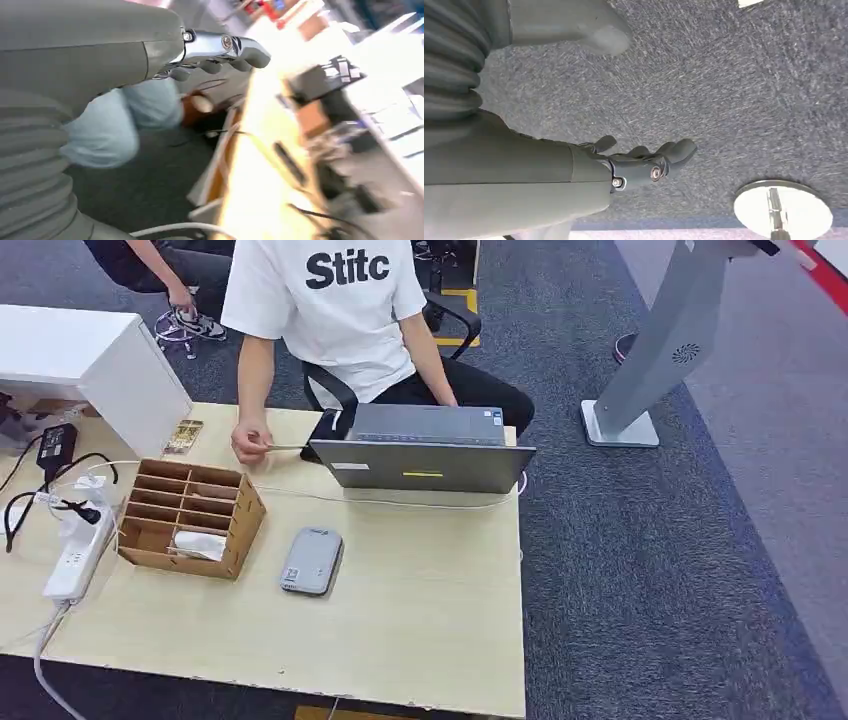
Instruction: Pass the card to the sensor for recognition and then transmit it.
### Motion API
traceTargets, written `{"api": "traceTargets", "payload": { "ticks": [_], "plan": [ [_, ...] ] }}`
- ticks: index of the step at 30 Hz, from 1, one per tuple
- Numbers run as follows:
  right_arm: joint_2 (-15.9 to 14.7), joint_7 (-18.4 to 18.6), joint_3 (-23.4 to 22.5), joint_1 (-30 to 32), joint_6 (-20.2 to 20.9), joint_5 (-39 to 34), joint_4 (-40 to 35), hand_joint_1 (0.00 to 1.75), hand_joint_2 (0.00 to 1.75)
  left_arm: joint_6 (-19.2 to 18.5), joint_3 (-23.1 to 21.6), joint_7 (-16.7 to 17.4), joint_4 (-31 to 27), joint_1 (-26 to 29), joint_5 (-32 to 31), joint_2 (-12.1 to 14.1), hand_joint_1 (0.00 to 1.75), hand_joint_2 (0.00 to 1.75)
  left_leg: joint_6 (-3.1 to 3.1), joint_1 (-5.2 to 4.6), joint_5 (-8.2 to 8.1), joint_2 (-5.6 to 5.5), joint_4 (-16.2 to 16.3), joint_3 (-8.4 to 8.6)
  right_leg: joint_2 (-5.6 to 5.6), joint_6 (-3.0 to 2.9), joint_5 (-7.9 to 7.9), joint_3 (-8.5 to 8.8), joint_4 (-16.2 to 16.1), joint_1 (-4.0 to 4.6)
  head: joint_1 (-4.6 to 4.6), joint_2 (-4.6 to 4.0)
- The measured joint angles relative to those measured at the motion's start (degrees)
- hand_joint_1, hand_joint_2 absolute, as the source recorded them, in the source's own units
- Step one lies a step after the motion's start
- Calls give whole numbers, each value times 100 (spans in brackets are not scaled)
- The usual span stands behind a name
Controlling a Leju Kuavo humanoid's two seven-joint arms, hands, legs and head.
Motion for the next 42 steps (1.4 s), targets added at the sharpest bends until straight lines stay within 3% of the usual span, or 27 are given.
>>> {"api": "traceTargets", "payload": {
  "ticks": [5,12,23,26,30,33,42],
  "plan": [
    [64,37,-339,-23,-2,237,18,0,175,-61,-473,-66,-789,226,164,232,0,175,0,0,0,0,0,-1,0,0,0,0,0,0,0,0],
    [103,138,-601,-24,17,586,35,0,175,-857,-521,18,-1295,107,415,455,0,175,0,0,0,3,0,5,3,0,0,-5,0,0,-2,0],
    [175,389,-936,-62,203,1262,105,0,175,-2055,-1011,774,-1417,-964,-114,1253,0,175,-1,1,4,3,0,4,6,-5,6,-4,4,1,0,0],
    [201,502,-1017,-88,295,1563,129,0,175,-2437,-1202,1121,-1417,-1212,-471,1475,0,175,-1,1,5,3,0,3,5,-5,5,-4,4,0,4,0],
    [212,634,-1032,-104,345,1808,151,0,175,-2347,-1634,1686,-1279,-1753,-1457,1727,0,175,6,0,9,-6,3,-3,-7,-4,5,-18,3,0,6,0],
    [214,662,-1023,-134,422,1928,166,0,175,-2122,-2170,2188,-829,-2378,-2364,1933,0,175,6,0,16,-7,4,-3,-6,-3,12,-7,4,0,4,0],
    [214,745,-877,-148,518,2160,175,0,175,-1541,-3555,2782,384,-3811,-3834,2077,0,175,7,-1,19,0,8,-9,4,-5,23,-16,4,-1,2,0]
  ]
}}
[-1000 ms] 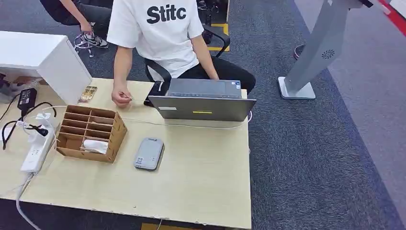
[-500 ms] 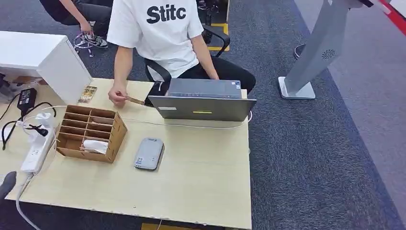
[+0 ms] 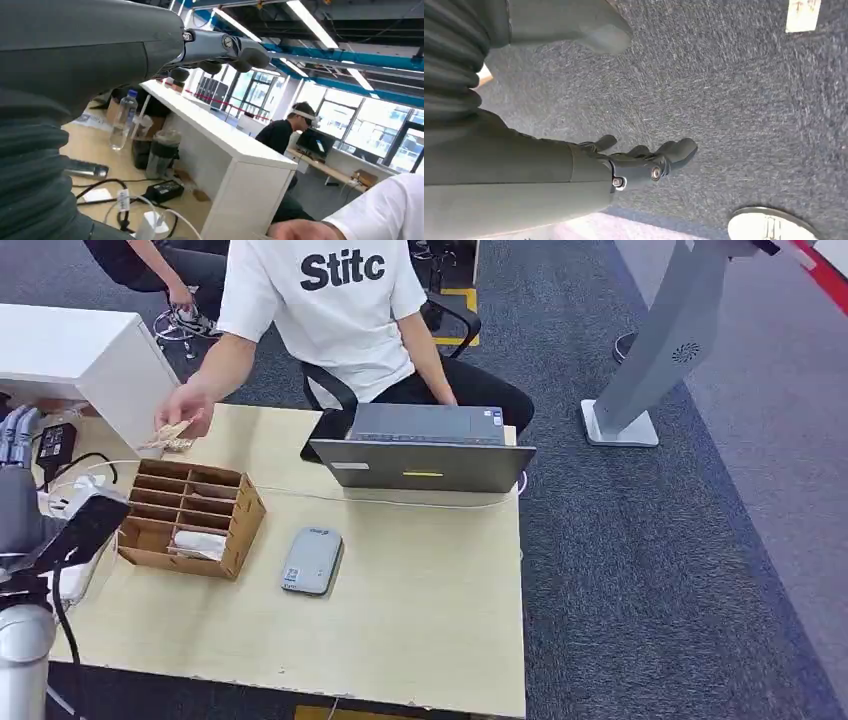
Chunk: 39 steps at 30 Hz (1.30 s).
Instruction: Pass the card to the sensor for recognition and then transmit it.
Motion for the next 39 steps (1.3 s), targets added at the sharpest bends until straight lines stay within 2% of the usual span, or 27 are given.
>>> {"api": "traceTargets", "payload": {
  "ticks": [3,6,11,15,16,17,24,39],
  "plan": [
    [2,0,74,0,18,46,7,0,175,67,-386,151,292,-393,-430,-11,0,175,0,0,0,2,0,-5,3,0,0,-5,0,0,0,0],
    [2,0,105,-4,35,59,13,0,175,92,-627,170,457,-695,-559,-26,0,175,0,1,0,3,0,-6,5,0,0,-6,1,0,2,0],
    [2,-2,149,-4,79,116,24,0,175,230,-1025,271,616,-1016,-935,-98,0,175,0,0,0,4,0,-8,7,0,0,-10,1,0,0,0],
    [9,7,192,-2,76,129,28,0,175,406,-1217,273,646,-1070,-1040,-179,0,175,0,0,0,4,0,-10,7,0,0,-11,1,0,2,0],
    [9,7,201,-2,76,131,31,0,175,424,-1239,273,653,-1073,-1046,-195,16,175,0,0,0,4,0,-10,7,0,0,-12,1,0,0,0],
    [11,7,205,-2,76,131,33,0,175,432,-1256,273,653,-1076,-1046,-203,175,175,0,0,0,4,0,-10,7,0,0,-12,0,0,0,0],
    [22,0,223,2,76,151,44,0,175,702,-1374,157,651,-1035,-994,-291,175,175,0,1,0,7,0,-12,10,0,0,-13,2,0,2,0],
    [39,7,238,5,87,173,46,0,175,745,-1396,146,653,-874,-983,-339,175,175,0,1,0,6,0,-14,9,0,0,-14,2,0,0,0]
  ]
}}
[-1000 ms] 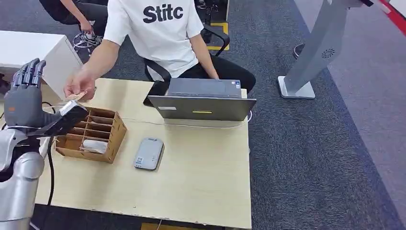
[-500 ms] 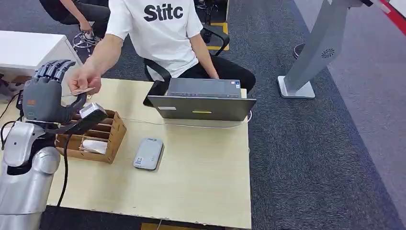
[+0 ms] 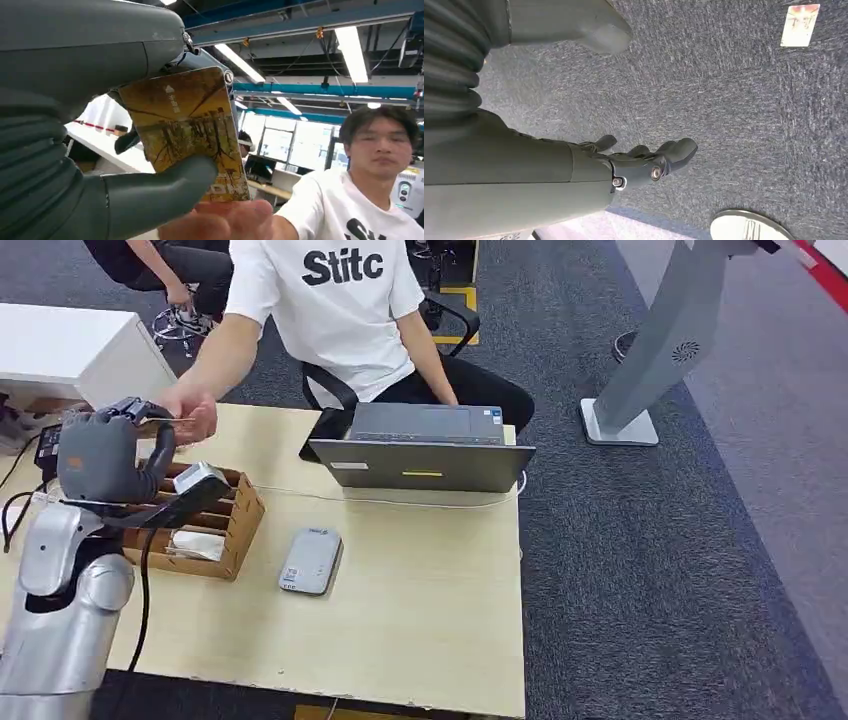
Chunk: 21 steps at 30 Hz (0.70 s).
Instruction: Pass the card to the sensor for recognition and then transmit it.
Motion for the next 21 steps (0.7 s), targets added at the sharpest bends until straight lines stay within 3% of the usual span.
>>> {"api": "traceTargets", "payload": {
  "ticks": [15,21],
  "plan": [
    [0,0,2,4,-2,0,0,0,175,-7,-2,-2,0,17,0,0,175,175,0,0,0,0,0,-1,0,0,0,0,0,0,0,0],
    [0,-15,0,3,-2,-18,0,0,175,-256,-109,-87,30,118,50,-13,175,175,0,-1,0,0,0,-1,0,0,0,0,-1,-1,2,0]
  ]
}}
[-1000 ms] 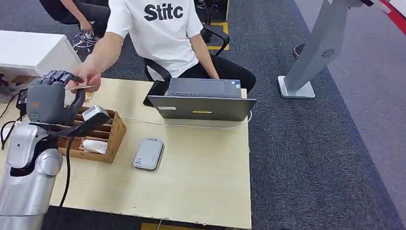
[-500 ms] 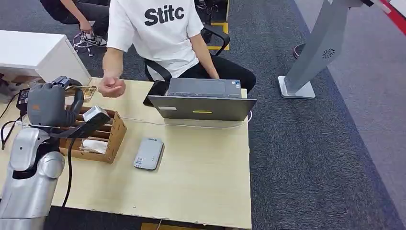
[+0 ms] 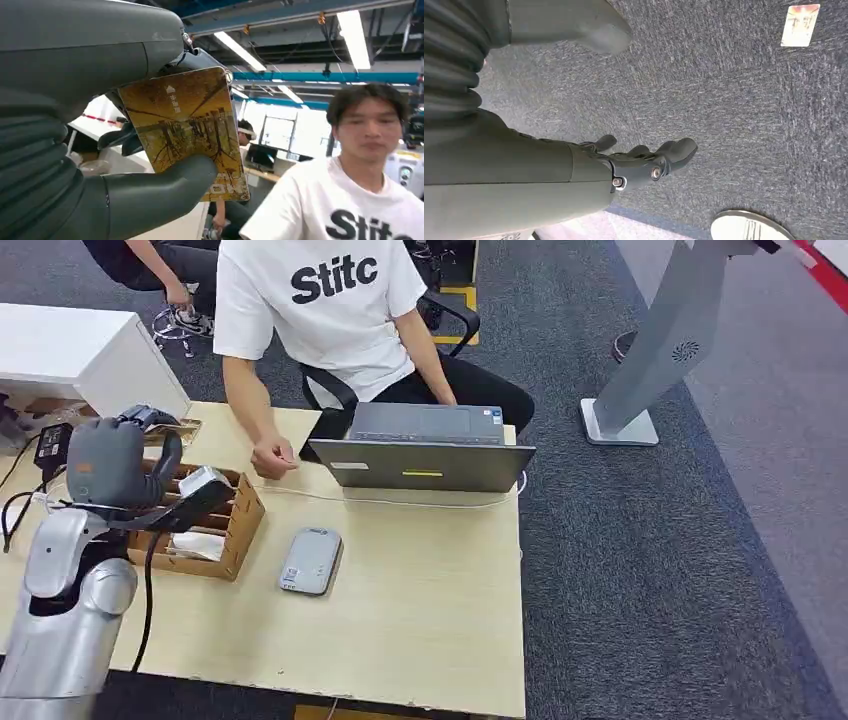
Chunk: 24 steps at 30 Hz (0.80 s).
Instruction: Pass the card to the sensor for recognition and then transmit it.
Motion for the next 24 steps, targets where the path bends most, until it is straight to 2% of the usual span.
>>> {"api": "traceTargets", "payload": {
  "ticks": [8,12,16,24],
  "plan": [
    [11,11,0,-1,29,77,0,0,175,125,-370,-202,630,569,-147,-288,175,175,1,-1,-2,0,0,-3,0,0,0,-3,-2,-1,-4,0],
    [22,13,0,-7,35,92,2,0,175,206,-538,-267,1059,711,-217,-503,175,175,1,-2,-2,1,0,-4,0,0,0,-4,-2,-1,-2,0],
    [33,26,0,-4,31,101,2,0,175,243,-612,-319,1246,819,-227,-641,175,175,1,-1,-1,-1,0,-6,-3,0,0,-6,-1,0,0,0],
    [39,24,0,2,31,105,2,0,175,236,-695,-328,1403,872,-168,-693,175,175,1,0,-1,-1,0,-7,-2,0,0,-6,-1,0,-2,0]
  ]
}}
